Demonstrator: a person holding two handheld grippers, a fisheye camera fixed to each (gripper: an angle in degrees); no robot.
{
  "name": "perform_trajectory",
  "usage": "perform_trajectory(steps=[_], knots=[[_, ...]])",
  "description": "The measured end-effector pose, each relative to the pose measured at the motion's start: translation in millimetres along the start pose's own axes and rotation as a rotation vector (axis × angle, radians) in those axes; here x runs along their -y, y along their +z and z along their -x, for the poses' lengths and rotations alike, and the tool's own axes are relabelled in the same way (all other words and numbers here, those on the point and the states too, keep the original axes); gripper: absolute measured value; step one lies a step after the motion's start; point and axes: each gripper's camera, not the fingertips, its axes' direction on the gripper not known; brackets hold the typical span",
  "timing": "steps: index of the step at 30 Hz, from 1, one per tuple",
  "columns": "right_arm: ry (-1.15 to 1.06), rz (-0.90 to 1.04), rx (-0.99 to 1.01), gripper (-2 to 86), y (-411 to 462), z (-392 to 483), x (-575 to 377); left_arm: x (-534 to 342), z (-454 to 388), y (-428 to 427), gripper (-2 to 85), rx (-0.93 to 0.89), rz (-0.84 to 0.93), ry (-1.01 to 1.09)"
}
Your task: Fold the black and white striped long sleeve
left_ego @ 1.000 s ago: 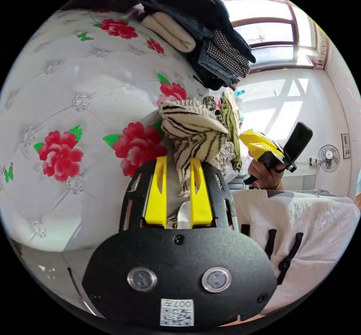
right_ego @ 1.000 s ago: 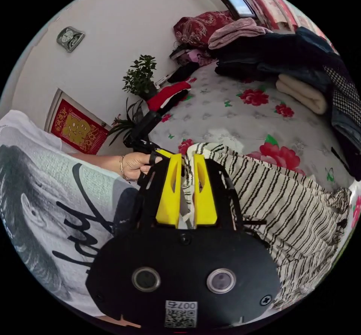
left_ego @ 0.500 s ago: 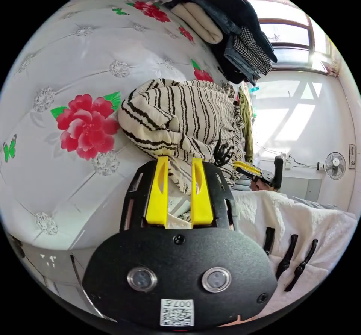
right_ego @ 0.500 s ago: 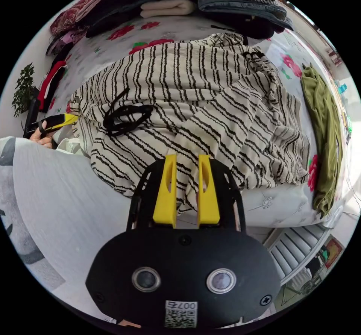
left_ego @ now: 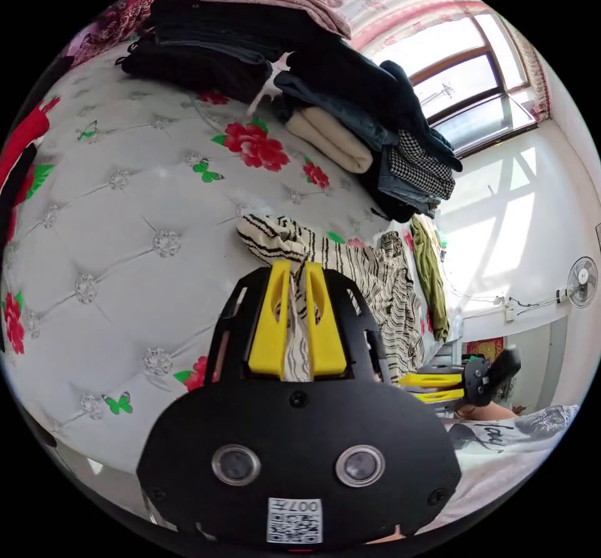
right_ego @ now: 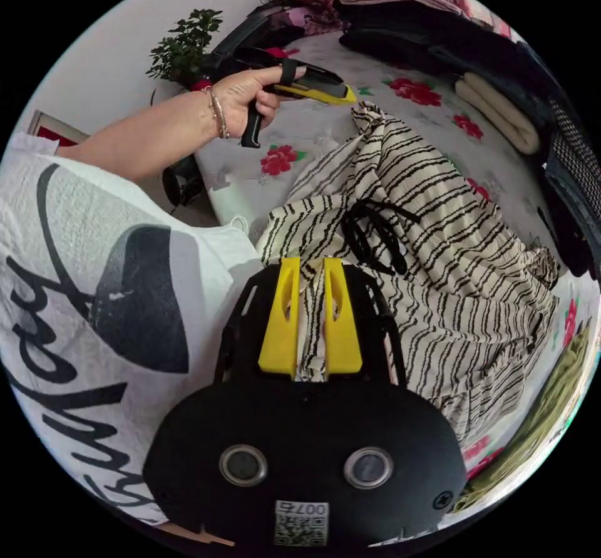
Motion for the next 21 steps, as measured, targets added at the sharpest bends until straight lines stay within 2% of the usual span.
perform_trajectory(steps=[2, 5, 9, 12, 15, 17, 19, 21], knots=[[0.025, -0.058, -0.022, 4.9, -19.5, -21.9, 7.9, -24.1, 14.9, -7.2, 4.0, 0.030, 0.047, -0.025], [0.064, -0.080, -0.134, 5.6, -29.3, -63.1, 30.9, -69.1, 17.8, 2.9, 6.6, -0.031, 0.197, 0.004], [0.097, -0.051, -0.160, 7.0, -18.5, -114.3, 91.2, -121.4, -15.3, 40.0, 9.4, -0.164, 0.393, 0.065], [0.082, -0.020, -0.171, 8.3, 13.1, -131.3, 131.7, -135.8, -43.6, 81.3, 10.3, -0.142, 0.554, 0.147], [0.077, 0.146, -0.145, 9.6, 77.2, -142.4, 155.6, -132.5, -61.3, 112.2, 5.0, -0.046, 0.641, 0.225], [0.073, 0.242, -0.117, 9.8, 115.5, -143.4, 154.0, -132.1, -63.0, 126.5, 2.5, -0.045, 0.681, 0.236], [0.062, 0.167, -0.169, 8.3, 122.6, -133.6, 141.7, -135.1, -58.8, 135.3, 1.0, -0.076, 0.701, 0.211], [0.037, 0.179, -0.147, 4.9, 131.2, -122.1, 121.8, -145.1, -49.5, 136.8, -0.1, -0.098, 0.656, 0.159]])
